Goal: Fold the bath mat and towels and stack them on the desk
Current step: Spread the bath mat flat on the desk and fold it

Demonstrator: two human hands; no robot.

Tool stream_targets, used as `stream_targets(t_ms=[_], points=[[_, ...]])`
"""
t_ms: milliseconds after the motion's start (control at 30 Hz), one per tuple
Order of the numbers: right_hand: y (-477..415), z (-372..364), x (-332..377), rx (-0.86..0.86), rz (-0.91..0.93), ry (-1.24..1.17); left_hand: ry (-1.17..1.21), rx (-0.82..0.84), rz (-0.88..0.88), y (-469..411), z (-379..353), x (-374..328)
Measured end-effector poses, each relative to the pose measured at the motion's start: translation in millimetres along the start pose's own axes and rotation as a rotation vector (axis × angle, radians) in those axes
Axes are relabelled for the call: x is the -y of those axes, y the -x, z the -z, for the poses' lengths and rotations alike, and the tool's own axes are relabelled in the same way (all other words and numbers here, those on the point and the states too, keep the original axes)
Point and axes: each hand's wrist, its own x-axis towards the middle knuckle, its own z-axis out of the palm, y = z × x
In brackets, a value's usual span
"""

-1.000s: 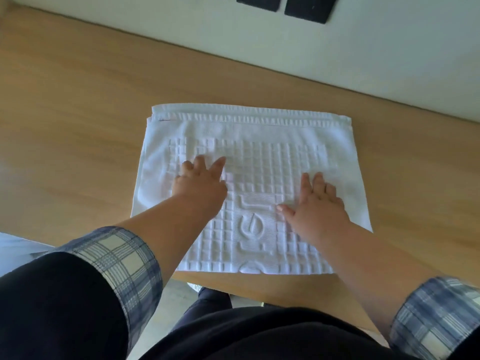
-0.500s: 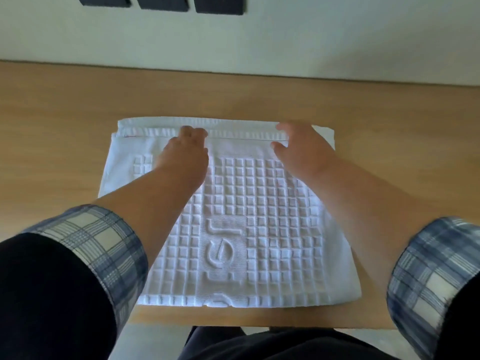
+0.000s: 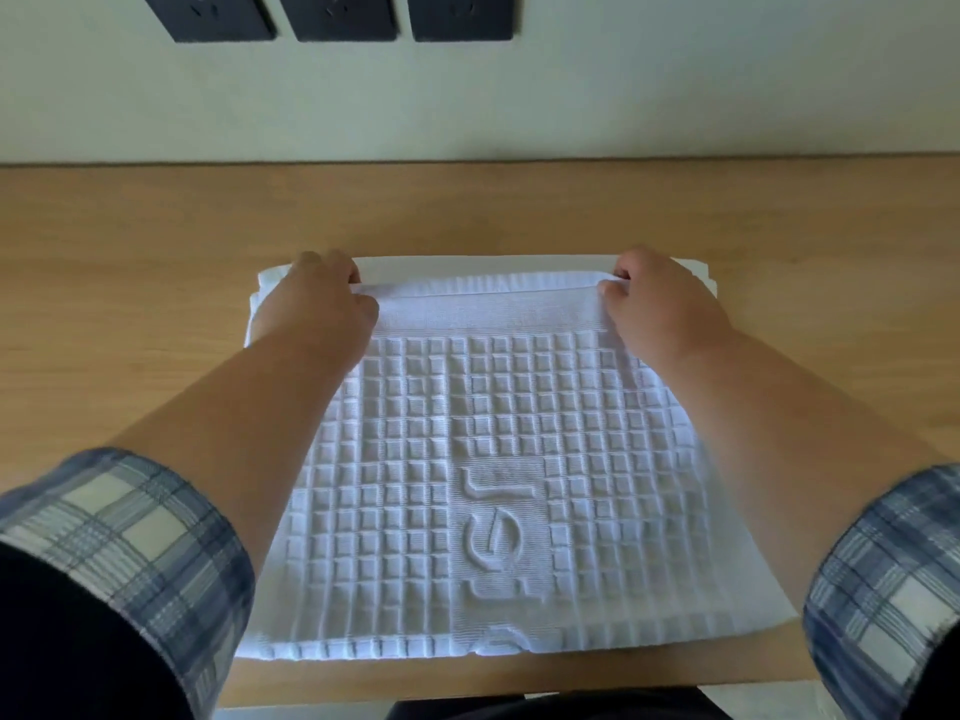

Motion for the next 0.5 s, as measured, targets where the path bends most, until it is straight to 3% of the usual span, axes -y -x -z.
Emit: stream_targets(t_ms=[167,267,333,500], points=[[14,22,0,-0.320,0.056,-0.031,0.144,-0.230,-0.083,23,20,1],[-3,24,4,-0.413,0.067,-0.008,0.169,-0.300,-0.129,3,22,-4],[-20,20,5,-0.369,0.045,0.033,0.153,-0.252,-0.126,-18,15,-8],[-31,-1,-8,-0.077,-0.027,0.050,0.074,0.053,-0.136,-30,-13,-4]])
